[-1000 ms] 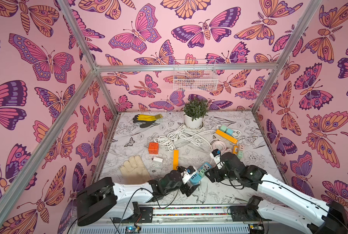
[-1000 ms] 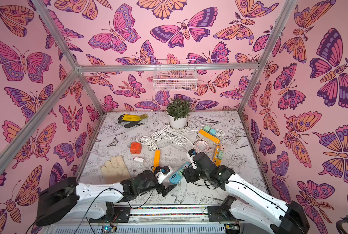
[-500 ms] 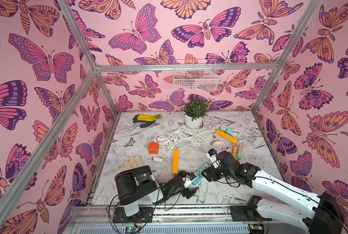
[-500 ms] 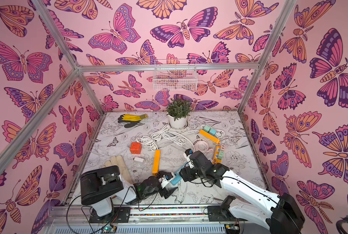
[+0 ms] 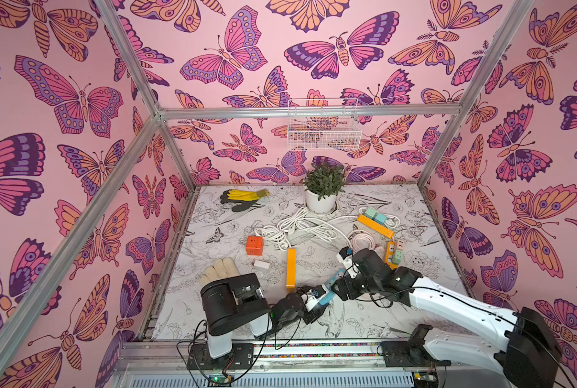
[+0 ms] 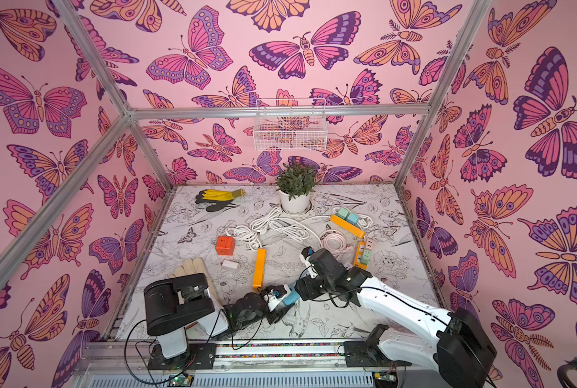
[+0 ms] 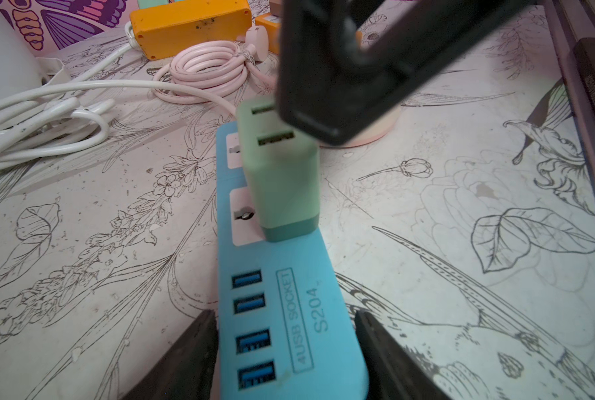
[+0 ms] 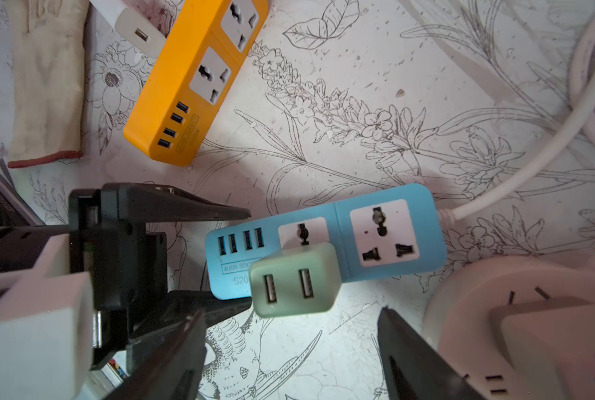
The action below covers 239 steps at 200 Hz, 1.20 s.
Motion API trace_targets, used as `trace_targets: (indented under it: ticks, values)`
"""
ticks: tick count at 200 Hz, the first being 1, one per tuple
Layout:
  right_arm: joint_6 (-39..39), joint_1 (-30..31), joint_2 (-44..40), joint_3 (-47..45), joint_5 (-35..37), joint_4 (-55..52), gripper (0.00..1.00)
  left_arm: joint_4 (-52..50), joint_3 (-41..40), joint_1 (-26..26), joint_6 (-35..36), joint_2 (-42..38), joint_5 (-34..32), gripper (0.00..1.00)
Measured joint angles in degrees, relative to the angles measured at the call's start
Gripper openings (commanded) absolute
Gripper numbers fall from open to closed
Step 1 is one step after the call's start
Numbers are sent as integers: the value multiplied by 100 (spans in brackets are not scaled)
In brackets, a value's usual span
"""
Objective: Pull the plug off the socket
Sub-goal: Remove the plug from the socket.
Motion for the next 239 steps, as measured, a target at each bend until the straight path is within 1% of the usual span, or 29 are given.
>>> trace_targets:
  ticks: [10, 14, 28, 66, 87, 95, 111, 131, 145, 152, 171, 186, 215, 229, 239]
  values:
    - [-42, 28, 133, 103, 20, -11, 81, 4, 0, 0, -22, 7, 0, 55]
    - [-48, 33, 181, 140, 28, -15, 81, 20, -2, 0, -13, 7, -4, 54]
    - [-116, 57, 365, 275, 72, -15, 80, 57, -2, 4, -22, 9, -42, 54]
    - [-205, 140, 896, 533, 153, -96, 73, 111, -24, 2, -24, 24, -72, 54]
    - [-212, 256, 1067, 546, 223, -181, 67, 166, -46, 2, -24, 39, -74, 53]
    - [-208, 289, 1099, 546, 262, -216, 64, 170, -46, 2, -24, 42, -74, 54]
    - [-216, 321, 1139, 551, 374, -289, 55, 192, -50, 2, -24, 55, -74, 53]
    - [-216, 326, 1156, 588, 509, -378, 40, 251, -61, 2, -26, 83, -68, 53]
    - [-192, 343, 1156, 634, 588, -444, 32, 262, -66, 0, -22, 85, -68, 53]
    - [-188, 356, 1156, 636, 614, -463, 31, 264, -68, 0, -22, 85, -63, 53]
    - [-138, 376, 1163, 660, 656, -538, 22, 278, -70, 0, -24, 92, -50, 53]
    - [-24, 435, 1209, 721, 688, -616, 22, 302, -70, 0, -24, 109, -37, 53]
    - [199, 699, 1491, 1047, 994, -898, 22, 354, -107, 0, -39, 116, -39, 53]
    - [282, 695, 1631, 1222, 1027, -1060, 22, 374, -122, 0, -44, 116, -42, 53]
    - [291, 584, 1655, 1279, 953, -1128, 22, 389, -127, 0, -44, 116, -46, 53]
